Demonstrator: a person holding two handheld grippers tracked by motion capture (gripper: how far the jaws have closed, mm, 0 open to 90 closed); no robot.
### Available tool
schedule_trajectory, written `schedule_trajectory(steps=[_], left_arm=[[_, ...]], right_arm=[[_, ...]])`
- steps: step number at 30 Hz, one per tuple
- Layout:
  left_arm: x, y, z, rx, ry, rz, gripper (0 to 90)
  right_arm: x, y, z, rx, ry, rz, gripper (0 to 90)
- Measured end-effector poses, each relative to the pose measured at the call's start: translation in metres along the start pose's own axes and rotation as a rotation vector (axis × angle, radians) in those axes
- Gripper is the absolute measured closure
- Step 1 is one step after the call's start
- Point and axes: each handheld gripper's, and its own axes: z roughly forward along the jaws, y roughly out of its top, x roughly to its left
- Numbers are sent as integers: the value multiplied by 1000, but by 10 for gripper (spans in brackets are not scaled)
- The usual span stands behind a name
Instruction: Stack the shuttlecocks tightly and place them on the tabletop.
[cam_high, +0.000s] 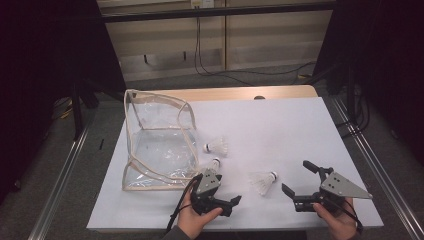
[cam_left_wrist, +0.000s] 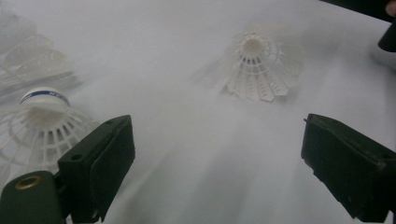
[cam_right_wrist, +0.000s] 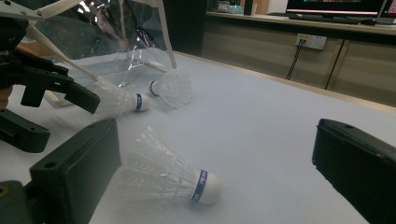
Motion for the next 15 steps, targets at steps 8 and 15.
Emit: schedule_trajectory(steps=[8, 15], left_arm=[[-5, 0, -3, 7, 38, -11, 130], [-4, 0, -9, -1, 124, -4, 118]], right_arm=[[0, 0, -1, 1, 0, 1, 4], [1, 1, -1, -3, 4, 1, 5]])
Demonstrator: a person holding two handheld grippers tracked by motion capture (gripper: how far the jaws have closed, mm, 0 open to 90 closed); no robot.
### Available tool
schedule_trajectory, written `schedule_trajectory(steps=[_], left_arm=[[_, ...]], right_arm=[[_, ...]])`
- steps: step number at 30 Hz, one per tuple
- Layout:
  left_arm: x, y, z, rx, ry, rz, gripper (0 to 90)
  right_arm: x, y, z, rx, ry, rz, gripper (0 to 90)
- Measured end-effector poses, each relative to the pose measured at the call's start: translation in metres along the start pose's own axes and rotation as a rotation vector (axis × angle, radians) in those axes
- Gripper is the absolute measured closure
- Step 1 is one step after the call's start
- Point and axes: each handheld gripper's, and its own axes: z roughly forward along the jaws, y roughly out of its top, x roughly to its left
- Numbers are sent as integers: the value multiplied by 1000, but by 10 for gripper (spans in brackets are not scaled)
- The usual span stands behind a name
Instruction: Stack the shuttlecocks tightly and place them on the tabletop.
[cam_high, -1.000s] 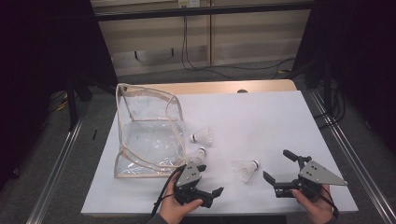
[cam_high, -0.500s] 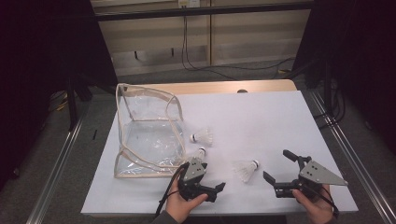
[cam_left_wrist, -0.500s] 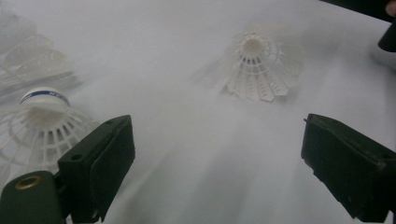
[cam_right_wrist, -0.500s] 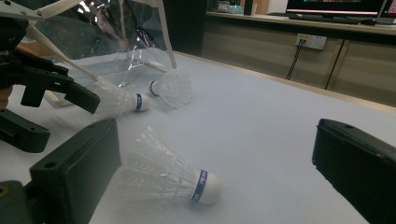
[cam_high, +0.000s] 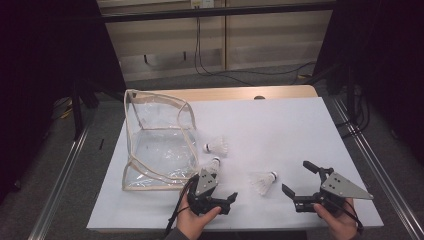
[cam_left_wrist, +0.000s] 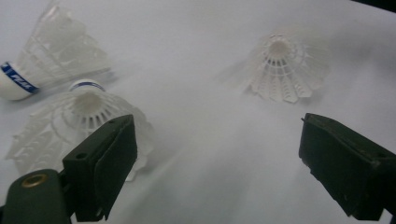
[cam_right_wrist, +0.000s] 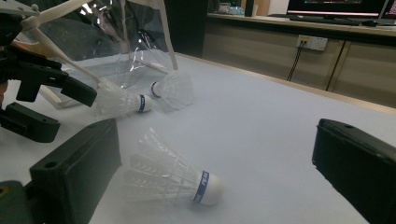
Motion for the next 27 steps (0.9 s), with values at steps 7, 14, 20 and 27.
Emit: schedule_trajectory(steps=[7, 14, 20, 27], left_arm=[[-2, 3, 5, -9, 36, -21, 192], [-2, 7, 10, -29, 97, -31, 244], [-4, 9, 14, -43, 56, -45, 301], [-9, 13, 21, -7, 11, -1, 325]], right_arm=[[0, 0, 0, 2, -1, 1, 5], [0, 0, 0, 0, -1, -2, 4], [0, 1, 0, -2, 0, -3, 5], [0, 1, -1, -3, 1, 1, 5]])
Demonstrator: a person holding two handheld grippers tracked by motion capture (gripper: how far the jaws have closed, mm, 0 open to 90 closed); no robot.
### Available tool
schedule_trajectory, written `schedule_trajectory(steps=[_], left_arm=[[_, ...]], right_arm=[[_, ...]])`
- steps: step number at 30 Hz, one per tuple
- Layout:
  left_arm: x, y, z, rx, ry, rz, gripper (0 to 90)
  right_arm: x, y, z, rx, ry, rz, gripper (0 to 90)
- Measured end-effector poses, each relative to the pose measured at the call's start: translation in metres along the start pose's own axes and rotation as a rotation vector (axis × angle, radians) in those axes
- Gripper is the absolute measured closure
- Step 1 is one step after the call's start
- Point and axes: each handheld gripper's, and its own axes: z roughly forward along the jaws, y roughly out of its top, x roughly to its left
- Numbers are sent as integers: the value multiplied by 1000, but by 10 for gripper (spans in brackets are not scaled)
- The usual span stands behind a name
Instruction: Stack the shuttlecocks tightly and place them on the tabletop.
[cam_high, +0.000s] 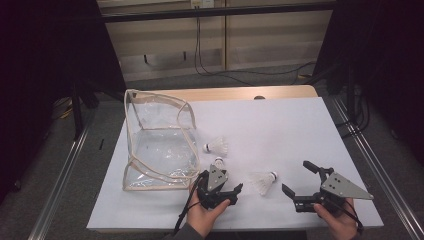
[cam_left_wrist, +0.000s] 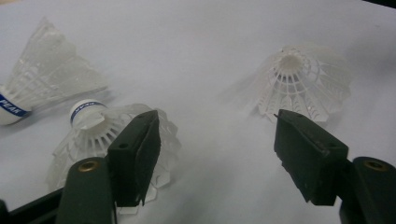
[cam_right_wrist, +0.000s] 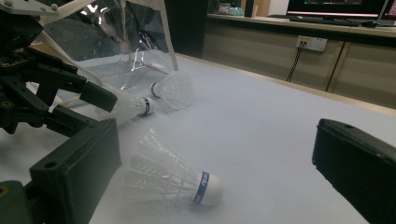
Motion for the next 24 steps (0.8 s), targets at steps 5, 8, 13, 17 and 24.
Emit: schedule_trajectory(steps=[5, 8, 13, 17, 24], left_arm=[[2, 3, -6, -4, -22, -4, 338], [4, 4, -10, -11, -18, 8, 353], [4, 6, -17, -13, -10, 11, 356], [5, 8, -21, -26, 2, 5, 356], [6, 9, -25, -44, 38, 11, 411]], right_arm=[[0, 0, -1, -2, 0, 0, 5], [0, 0, -1, -2, -1, 0, 5], [0, 0, 0, 1, -1, -2, 5], [0, 0, 0, 1, 0, -4, 5], [0, 0, 0, 1, 0, -2, 5]])
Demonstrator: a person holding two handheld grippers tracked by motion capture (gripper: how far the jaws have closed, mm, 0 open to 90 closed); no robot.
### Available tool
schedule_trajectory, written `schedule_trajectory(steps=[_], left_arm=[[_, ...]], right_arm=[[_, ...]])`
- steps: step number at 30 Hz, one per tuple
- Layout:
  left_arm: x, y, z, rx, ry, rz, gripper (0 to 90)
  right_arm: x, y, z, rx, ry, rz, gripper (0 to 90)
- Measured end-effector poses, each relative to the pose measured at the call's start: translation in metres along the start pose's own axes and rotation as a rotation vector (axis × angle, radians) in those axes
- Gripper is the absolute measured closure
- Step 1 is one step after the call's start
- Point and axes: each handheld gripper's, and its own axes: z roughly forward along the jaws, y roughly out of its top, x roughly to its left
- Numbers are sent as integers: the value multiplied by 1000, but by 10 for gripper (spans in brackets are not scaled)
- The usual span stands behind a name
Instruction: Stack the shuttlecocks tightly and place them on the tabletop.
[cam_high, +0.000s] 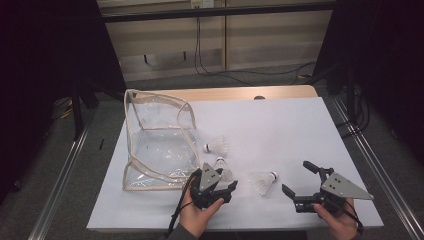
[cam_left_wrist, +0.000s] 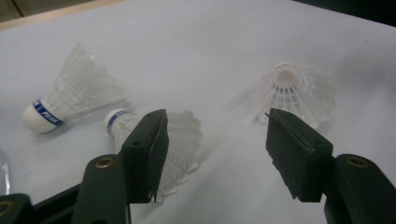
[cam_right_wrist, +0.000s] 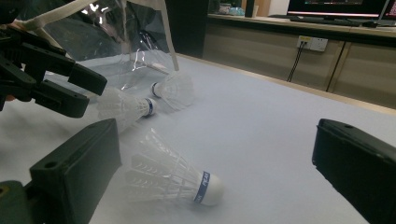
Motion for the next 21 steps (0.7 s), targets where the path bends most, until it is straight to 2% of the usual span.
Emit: schedule_trajectory(steps=[6, 11, 14, 17, 21], left_arm=[[3, 3, -2, -16, 33, 16, 437], [9, 5, 3, 0, 30, -9, 380], [14, 5, 5, 1, 53, 9, 394], [16, 5, 5, -4, 55, 21, 400], [13, 1, 10, 23, 65, 37, 405]], right_arm=[[0, 0, 0, -1, 7, 2, 5], [0, -1, 0, 1, 7, 4, 5], [0, -1, 0, 0, 8, 6, 5], [0, -1, 0, 0, 9, 8, 5], [-1, -1, 1, 0, 8, 12, 5]])
